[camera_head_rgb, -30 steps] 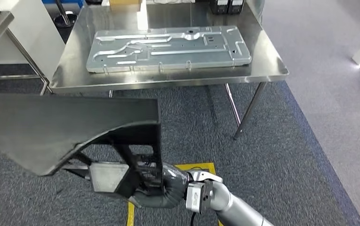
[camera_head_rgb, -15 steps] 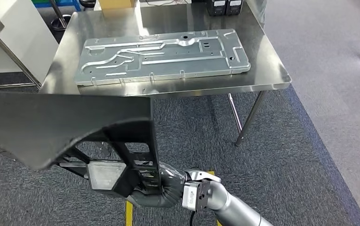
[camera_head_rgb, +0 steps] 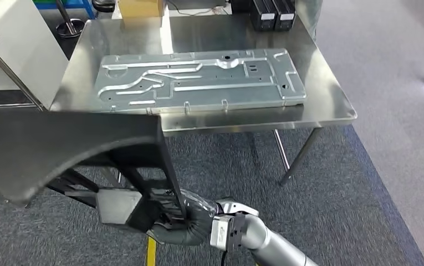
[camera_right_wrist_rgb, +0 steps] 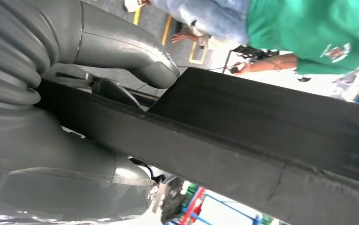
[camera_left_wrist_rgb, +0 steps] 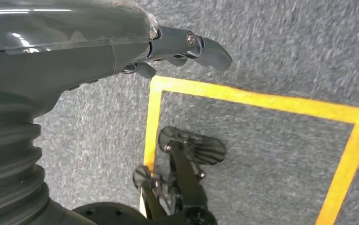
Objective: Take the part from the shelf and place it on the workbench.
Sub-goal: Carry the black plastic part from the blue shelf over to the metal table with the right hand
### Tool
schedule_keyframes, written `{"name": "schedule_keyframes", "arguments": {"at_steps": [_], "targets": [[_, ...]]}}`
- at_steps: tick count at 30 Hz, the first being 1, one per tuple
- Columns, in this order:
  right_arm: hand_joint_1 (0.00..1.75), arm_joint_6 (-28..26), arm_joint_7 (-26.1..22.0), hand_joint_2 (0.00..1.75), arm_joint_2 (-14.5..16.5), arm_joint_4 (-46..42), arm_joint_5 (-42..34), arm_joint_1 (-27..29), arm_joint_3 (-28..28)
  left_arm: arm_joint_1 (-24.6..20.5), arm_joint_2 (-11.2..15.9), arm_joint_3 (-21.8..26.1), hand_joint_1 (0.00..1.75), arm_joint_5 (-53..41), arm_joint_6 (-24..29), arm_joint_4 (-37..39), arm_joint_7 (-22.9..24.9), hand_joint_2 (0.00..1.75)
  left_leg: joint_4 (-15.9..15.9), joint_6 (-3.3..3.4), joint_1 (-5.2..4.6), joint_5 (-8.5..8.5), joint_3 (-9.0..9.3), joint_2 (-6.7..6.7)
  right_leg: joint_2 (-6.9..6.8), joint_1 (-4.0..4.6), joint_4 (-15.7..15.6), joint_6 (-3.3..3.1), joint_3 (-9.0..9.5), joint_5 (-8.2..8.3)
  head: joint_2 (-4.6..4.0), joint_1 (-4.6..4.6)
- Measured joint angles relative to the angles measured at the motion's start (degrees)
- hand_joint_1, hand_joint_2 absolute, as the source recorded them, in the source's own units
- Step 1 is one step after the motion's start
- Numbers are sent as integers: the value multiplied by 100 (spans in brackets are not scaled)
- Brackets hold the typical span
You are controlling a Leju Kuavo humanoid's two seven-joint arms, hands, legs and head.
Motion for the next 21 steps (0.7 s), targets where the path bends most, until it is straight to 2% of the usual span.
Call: {"name": "schedule_keyframes", "arguments": {"at_steps": [1, 2, 3, 4, 6, 7, 8, 11, 12, 14, 16, 17, 18, 19, 21], "targets": [[175, 0, 15, 175, -1, 0, 1, 7, 1, 0, 2, -2, 0, -3, -1, 0, 2, 175, 0, 2, 0, -55, 53, -2, -5, -5, 207, 15, -230, -166, -1, 1], [175, 0, 25, 175, -1, 0, 1, 14, 2, 1, 2, -3, 0, -3, -1, 0, 5, 175, 1, 0, 0, -117, 122, -6, -10, -7, 274, 23, -393, -278, -1, 0], [175, 0, 30, 175, -1, 0, 2, 19, 3, 3, 2, -4, 0, -2, -2, 0, 9, 175, 1, -3, 0, -183, 205, -11, -14, -7, 181, 18, -474, -268, -1, 1], [175, 0, 31, 175, -1, 0, 2, 20, 4, 3, 2, -6, 0, -2, -3, 0, 13, 175, 0, -12, -1, -255, 301, -16, -15, -3, -64, 4, -482, -99, -1, 0], [175, 1, 34, 175, -2, 1, 2, 23, 4, 0, 0, -12, 0, -3, -7, 2, 16, 175, 3, -47, -6, -403, 465, -28, -13, 25, -741, -60, -400, 581, -1, -1], [175, 3, 37, 175, -3, -1, 1, 25, 5, -6, -2, -15, 0, -3, -7, 5, 16, 175, 3, -77, -11, -469, 520, -38, -11, 43, -978, -99, -362, 844, -1, 0], [175, 7, 41, 175, -4, -7, 0, 29, 6, -10, -3, -19, 0, -3, -7, 8, 16, 175, 1, -111, -15, -514, 571, -46, -7, 57, -1114, -143, -339, 1013, -1, 1], [175, 14, 52, 175, 4, -45, -5, 17, 9, -21, -1, -33, 0, -2, -7, 15, 15, 175, 94, -212, -15, -519, 632, -49, 3, 47, -1213, -260, -209, 997, -1, 4], [175, 14, 54, 175, 12, -56, -7, 6, 9, -28, 0, -38, 0, -4, -9, 17, 15, 175, 259, -238, -11, -517, 560, -36, 1, 37, -1248, -295, -134, 967, -1, -1], [175, 20, 56, 175, 23, -72, -9, -5, 9, -42, 2, -44, 0, -4, -12, 21, 14, 175, 839, -283, 8, -651, 227, -8, -10, 22, -1293, -338, 5, 887, -1, -9], [175, 27, 60, 175, 26, -76, -11, -4, 9, -36, 3, -45, 0, -3, -14, 22, 13, 175, 1457, -326, 28, -954, -235, 1, -11, 21, -1298, -351, 120, 778, -1, -14], [175, 30, 62, 175, 26, -76, -11, 1, 10, -25, 3, -46, 0, -3, -14, 22, 14, 175, 1597, -341, 39, -1058, -405, 3, -6, 20, -1297, -349, 191, 716, -1, -15], [175, 31, 66, 175, 26, -76, -11, 4, 10, -15, 4, -46, 0, -3, -14, 22, 14, 175, 1566, -347, 48, -1053, -499, 5, 0, 20, -1297, -344, 272, 651, -1, -14], [175, 32, 68, 175, 26, -76, -11, 4, 10, -9, 4, -47, 0, -3, -13, 22, 14, 175, 1359, -347, 55, -909, -511, 7, 5, 19, -1297, -335, 364, 583, -1, -15], [175, 34, 69, 175, 25, -78, -13, 2, 10, 4, 7, -47, 0, -3, -5, 23, 14, 175, 649, -328, 57, -296, -417, 15, 6, 22, -1289, -302, 546, 438, -1, -13]]}}
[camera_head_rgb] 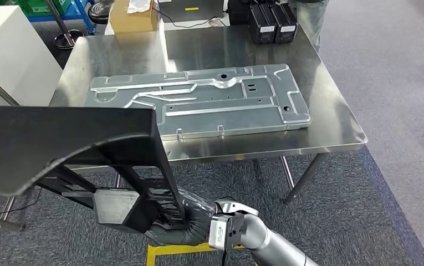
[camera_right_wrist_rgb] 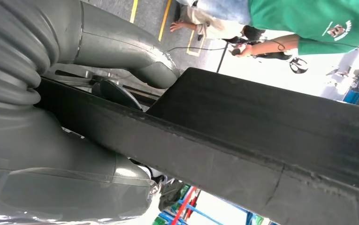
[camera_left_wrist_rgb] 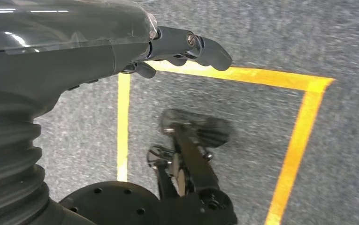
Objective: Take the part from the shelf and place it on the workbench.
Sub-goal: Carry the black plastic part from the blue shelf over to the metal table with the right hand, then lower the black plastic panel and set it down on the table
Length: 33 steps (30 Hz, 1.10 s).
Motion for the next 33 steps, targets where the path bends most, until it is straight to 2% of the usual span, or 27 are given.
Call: {"name": "schedule_keyframes", "arguments": {"at_steps": [1, 2, 3, 4, 6, 7, 8, 10, 11, 12, 13, 14, 15, 17, 18, 21, 23, 24, 26, 28, 29, 30, 31, 32, 33], "targets": [[175, 2, 0, 175, -1, -1, -4, 1, 1, 5, 3, 0, 0, 0, 7, 1, 2, 175, -287, 25, -14, 239, 49, 7, 3, 5, 1, 29, 60, -65, 0, 0], [175, 4, 1, 175, -1, -3, -9, 3, 2, 11, 4, -1, 0, 1, 15, 1, 3, 175, -467, 65, -32, 404, 81, 11, 7, 7, -6, 65, 98, -118, 0, 1], [175, 6, 1, 175, -2, -7, -15, 6, 3, 16, 6, -1, 0, 2, 20, 1, 4, 175, -534, 112, -49, 442, 93, 14, 12, 9, 4, 100, 121, -147, 0, 1], [175, 8, 1, 175, -2, -15, -22, 6, 4, 14, 8, -2, 0, 3, 25, 1, 4, 175, -545, 159, -60, 405, 129, 11, 16, 11, 8, 133, 131, -157, 0, 2], [175, 10, -7, 175, -2, -39, -41, -3, 4, 13, 8, -3, 0, 7, 33, 1, 2, 175, -608, 236, -45, 378, 231, 1, 6, 4, 201, 184, 82, -138, 0, 4], [175, 12, -21, 175, -2, -49, -54, -9, 4, 9, 8, -4, 0, 11, 39, 1, 1, 175, -639, 269, -36, 352, 297, -3, 0, -1, 421, 209, -35, -148, 0, 7], [175, 14, -44, 175, -4, -53, -66, -9, 4, 8, 8, -4, 0, 15, 48, 1, 0, 175, -667, 293, -30, 319, 358, -3, -6, -10, 733, 235, -230, -210, 0, 8], [175, 15, -117, 175, -20, -51, -96, 11, 4, 9, 8, -4, 0, 26, 71, 1, -2, 175, -679, 321, -31, 226, 464, -5, -14, -19, 1377, 276, -725, -477, 0, 10], [175, 12, -151, 175, -32, -51, -112, 30, 4, 14, 8, -4, 0, 31, 83, 1, -3, 175, -679, 322, -31, 169, 527, -9, -16, -21, 1563, 288, -933, -593, 0, 10], [175, 8, -178, 175, -44, -51, -128, 46, 4, 21, 8, -3, 0, 34, 95, 1, -3, 175, -679, 321, -31, 108, 603, -14, -18, -22, 1594, 290, -1064, -616, 0, 10], [175, 4, -198, 175, -55, -51, -141, 58, 4, 29, 8, -3, 0, 38, 103, 1, -3, 175, -679, 316, -31, 42, 691, -18, -19, -21, 1459, 282, -1112, -514, 0, 10], [175, 2, -214, 175, -63, -52, -151, 64, 4, 34, 6, -2, 0, 39, 107, 1, -4, 175, -679, 305, -31, -30, 789, -21, -20, -18, 1158, 260, -1079, -270, 0, 10], [175, -4, -230, 175, -72, -56, -158, 66, 4, 39, 4, -2, 0, 40, 110, 1, -4, 175, -682, 290, -33, -104, 873, -23, -22, -11, 783, 228, -1015, 81, 0, 12], [175, -37, -269, 175, -90, -80, -181, 83, -4, 32, -3, -2, 0, 48, 117, 2, -3, 175, -674, 234, -43, -238, 1001, -38, -21, 26, 251, 159, -911, 532, 0, 6], [175, -72, -282, 175, -98, -121, -200, 106, -21, 26, -5, -2, 0, 55, 122, 3, -2, 175, -666, 200, -47, -276, 1040, -44, -16, 40, 158, 125, -894, 617, 0, 4], [175, -251, -313, 175, -107, -341, -272, 155, -142, 7, -2, -2, 0, 65, 125, 3, -10, 175, -590, 108, -51, -298, 1103, -43, -1, 28, 95, 26, -779, 553, 0, 2], [175, -466, -336, 175, -91, -422, -297, 102, -288, -4, 2, -5, 0, 42, 102, 3, -42, 175, -223, 64, -42, -338, 931, -25, -8, 3, 43, -31, -647, 505, 0, -4], [175, -612, -343, 175, -79, -427, -277, 53, -371, -7, 5, -8, 0, 19, 90, 4, -67, 175, 89, 40, -34, -410, 741, -16, -12, 0, 35, -50, -599, 479, 0, -6], [175, -920, -337, 175, -55, -397, -153, -61, -518, -8, 11, -18, 0, -21, 75, 3, -119, 175, 686, -6, -21, -652, 320, -10, -12, -2, 32, -69, -540, 426, 0, -10], [175, -1159, -303, 175, -31, -356, 21, -152, -624, 1, 16, -31, 0, -42, 71, 3, -153, 175, 911, -28, -14, -848, 71, -9, 1, -2, 33, -66, -489, 378, 0, -11], [175, -1259, -279, 175, -18, -328, 106, -196, -683, 7, 19, -39, 0, -48, 70, 3, -166, 175, 834, -29, -11, -829, 19, -8, 7, -2, 33, -61, -442, 342, 0, -10], [175, -1378, -250, 175, -2, -293, 207, -249, -754, 15, 21, -47, 0, -55, 68, 3, -181, 175, 650, -26, -8, -709, -7, -7, 13, -2, 33, -53, -375, 293, 0, -10], [175, -1528, -196, 175, 18, -255, 341, -309, -830, 25, 23, -55, 0, -63, 67, 3, -196, 175, 337, -13, -5, -453, 1, -6, 18, -2, 33, -41, -293, 233, 0, -9], [175, -1686, -122, 175, 33, -226, 492, -348, -872, 33, 26, -58, 0, -69, 69, 3, -202, 175, -29, 10, -8, -90, 56, -5, 19, 1, 38, -25, -229, 185, 0, -8], [175, -1958, -3, 175, 59, -184, 754, -390, -903, 37, 27, -60, 0, -79, 74, 4, -207, 175, -315, 38, -21, 165, 103, -3, 22, 6, 46, -2, -191, 143, 0, -7]]}}
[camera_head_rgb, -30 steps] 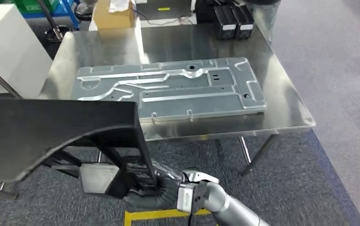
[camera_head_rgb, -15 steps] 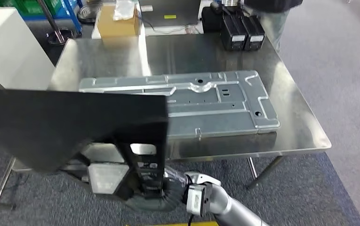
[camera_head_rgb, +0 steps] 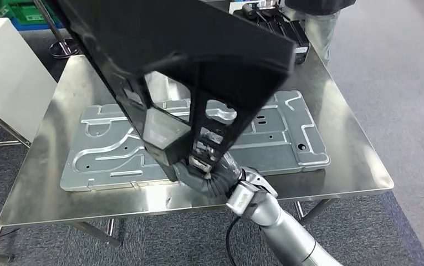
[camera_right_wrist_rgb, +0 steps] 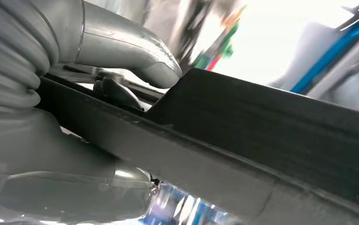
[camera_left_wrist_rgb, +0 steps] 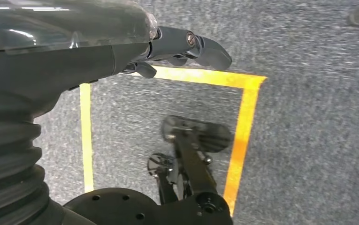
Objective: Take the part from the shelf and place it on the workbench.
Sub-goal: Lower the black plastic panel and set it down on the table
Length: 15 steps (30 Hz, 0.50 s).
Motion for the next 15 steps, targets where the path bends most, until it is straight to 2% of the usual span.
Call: {"name": "schedule_keyframes", "arguments": {"at_steps": [1, 2, 5, 6, 7, 9, 10, 11, 12, 14, 15], "targets": [[175, -385, 166, 175, 32, 65, 398, -58, -26, 3, 1, -3, 0, -11, 8, 1, -3, 175, -178, 37, -17, 193, 27, 0, 6, 5, 10, 30, 16, -37, 0, 2], [175, -852, 367, 175, 69, 166, 912, -135, -52, 5, 2, -6, 0, -27, 16, 1, -3, 175, -236, 70, -35, 257, 27, -1, 11, 7, 14, 60, 16, -62, 0, 3], [175, -2335, 1154, 175, 193, 664, 2981, -556, -143, -9, 2, -20, 0, -65, 33, 2, 19, 175, -301, 167, -16, 308, 65, 6, 8, 11, 58, 151, -7, -150, 0, 8], [175, -2739, 1473, 175, 232, 870, 3779, -749, -166, -23, 1, -26, 0, -71, 35, 2, 36, 175, -337, 195, 1, 321, 85, 12, 0, 12, 203, 177, -77, -244, 0, 16], [175, -3039, 1803, 175, 265, 1094, 4562, -943, -180, -38, 0, -30, 0, -75, 38, 2, 59, 175, -363, 216, 13, 327, 102, 17, -10, 7, 462, 199, -208, -385, 0, 24], [175, -3313, 2406, 175, 314, 1607, 5943, -1302, -181, -73, 1, -36, 0, -83, 38, 2, 100, 175, -369, 243, 9, 314, 111, 17, -21, -11, 1201, 236, -624, -672, 0, 34], [175, -3323, 2672, 175, 334, 1885, 6471, -1445, -161, -90, 1, -39, 0, -93, 33, 2, 119, 175, -367, 247, 9, 303, 117, 11, -27, -23, 1466, 251, -798, -711, 0, 34], [175, -3294, 2940, 175, 353, 2184, 6874, -1577, -106, -103, 2, -44, 0, -105, 21, 2, 131, 175, -363, 247, 9, 291, 127, 3, -34, -35, 1549, 259, -891, -642, 0, 34], [175, -3269, 3205, 175, 368, 2488, 7138, -1709, -12, -114, 2, -51, 0, -118, 6, 2, 139, 175, -355, 240, 10, 278, 138, -9, -41, -45, 1408, 259, -875, -466, 0, 34], [175, -3253, 3739, 175, 385, 3110, 7364, -1986, 301, -126, 4, -78, 0, -136, -23, 2, 144, 175, -324, 211, 8, 242, 155, -33, -50, -55, 700, 233, -613, -13, 0, 34], [175, -3254, 3941, 175, 391, 3380, 7394, -2116, 476, -132, 7, -91, 0, -140, -33, 2, 144, 175, -301, 187, -2, 225, 150, -43, -49, -48, 370, 213, -487, 130, 0, 34]]}}
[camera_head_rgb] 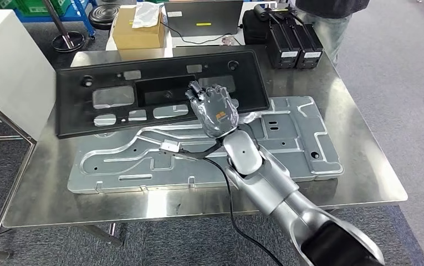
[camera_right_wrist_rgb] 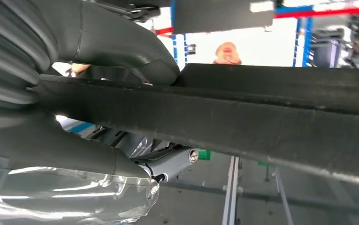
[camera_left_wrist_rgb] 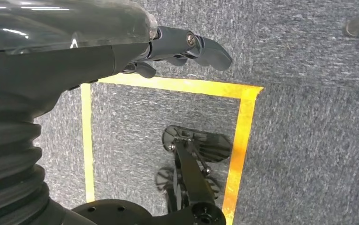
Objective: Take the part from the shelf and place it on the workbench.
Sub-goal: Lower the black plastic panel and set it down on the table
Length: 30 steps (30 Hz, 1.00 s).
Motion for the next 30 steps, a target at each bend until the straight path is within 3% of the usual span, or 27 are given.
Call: {"name": "schedule_keyframes", "arguments": {"at_steps": [2, 4, 6, 9, 11, 12, 14, 16, 20, 22, 23, 25, 26, 27, 28, 30], "targets": [[175, 42, 219, 175, 24, 486, 24, -203, 315, -5, 9, -18, 0, -1, -8, 1, -3, 175, 18, -60, -13, -12, -17, -11, 8, 25, -291, -37, 104, 68, 0, -3], [175, 117, 245, 175, 56, 875, 24, -310, 515, -5, 20, -24, 0, -1, -9, 2, -5, 175, 8, -124, -7, -15, -21, -12, 13, 28, -335, -85, 112, 84, 0, -4], [175, 225, 177, 175, 110, 1201, 15, -369, 598, -4, 28, -29, 0, 3, -8, 4, -11, 175, 155, -189, 4, -136, -79, 7, 6, 6, -395, -151, 145, 113, 0, -5], [175, 647, 6, 175, 229, 1661, -69, -426, 624, -2, 39, -31, 0, 13, -5, 4, -17, 175, 1133, -270, 22, -618, -514, 34, -3, 2, -422, -212, 171, 116, 0, -7], [175, 1057, -59, 175, 293, 1959, -158, -429, 624, 8, 42, -31, 0, 12, -13, 4, -24, 175, 1581, -294, 28, -716, -741, 36, -6, 8, -415, -220, 177, 103, 0, -7], [175, 1241, -65, 175, 317, 2093, -201, -429, 620, 14, 42, -33, 0, 7, -20, 4, -32, 175, 1484, -296, 30, -605, -705, 38, -4, 8, -409, -217, 182, 94, 0, -7], [175, 1532, -36, 175, 362, 2311, -301, -437, 576, 20, 48, -40, 0, -3, -32, 4, -57, 175, 755, -278, 36, -222, -365, 43, 5, 7, -392, -192, 201, 64, 0, -6], [175, 1736, 23, 175, 397, 2471, -393, -470, 500, 13, 54, -45, 0, -13, -37, 4, -80, 175, 137, -227, 17, -28, -54, 39, 14, 24, -372, -148, 202, 40, 0, -6], [175, 2141, 227, 175, 426, 2718, -549, -523, 291, 22, 63, -49, 0, -23, -49, 4, -114, 175, -17, -90, 6, -35, 34, 34, 11, 38, -348, -36, 200, -1, 0, -3], [175, 2290, 303, 175, 435, 2806, -589, -565, 172, 18, 65, -52, 0, -22, -58, 4, -131, 175, -61, -16, 29, -19, 65, 44, 6, 34, -57, 19, 81, -191, 0, 1], [175, 2341, 326, 175, 437, 2850, -599, -577, 124, 14, 65, -53, 0, -21, -62, 4, -141, 175, -69, 6, 30, -18, 71, 48, 3, 24, 256, 35, -66, -353, 0, 2], [87, 2418, 378, 87, 441, 2930, -612, -567, 55, 8, 65, -56, 0, -21, -69, 4, -185, 175, -68, 32, 29, -23, 70, 50, 1, 17, 983, 51, -440, -649, 0, 2], [44, 2447, 411, 44, 446, 2959, -616, -556, 21, 9, 65, -56, 0, -22, -71, 4, -220, 175, -64, 35, 29, -25, 70, 48, 0, 10, 1184, 55, -551, -675, 0, 2], [0, 2468, 439, 0, 453, 2981, -618, -551, -16, 10, 64, -59, 0, -24, -70, 4, -259, 175, -57, 35, 29, -26, 71, 41, -1, 2, 1168, 54, -552, -591, 0, 2], [0, 2477, 458, 0, 460, 2995, -622, -557, -56, 11, 64, -61, 0, -26, -62, 4, -292, 175, -46, 32, 29, -29, 72, 31, -4, -6, 928, 46, -436, -417, 0, 2], [0, 2459, 453, 0, 468, 3013, -641, -597, -129, 17, 63, -72, 0, -42, -25, 4, -327, 87, -11, 4, 20, -44, 70, 5, -20, -4, 162, 10, -49, -72, 0, 2]]}}
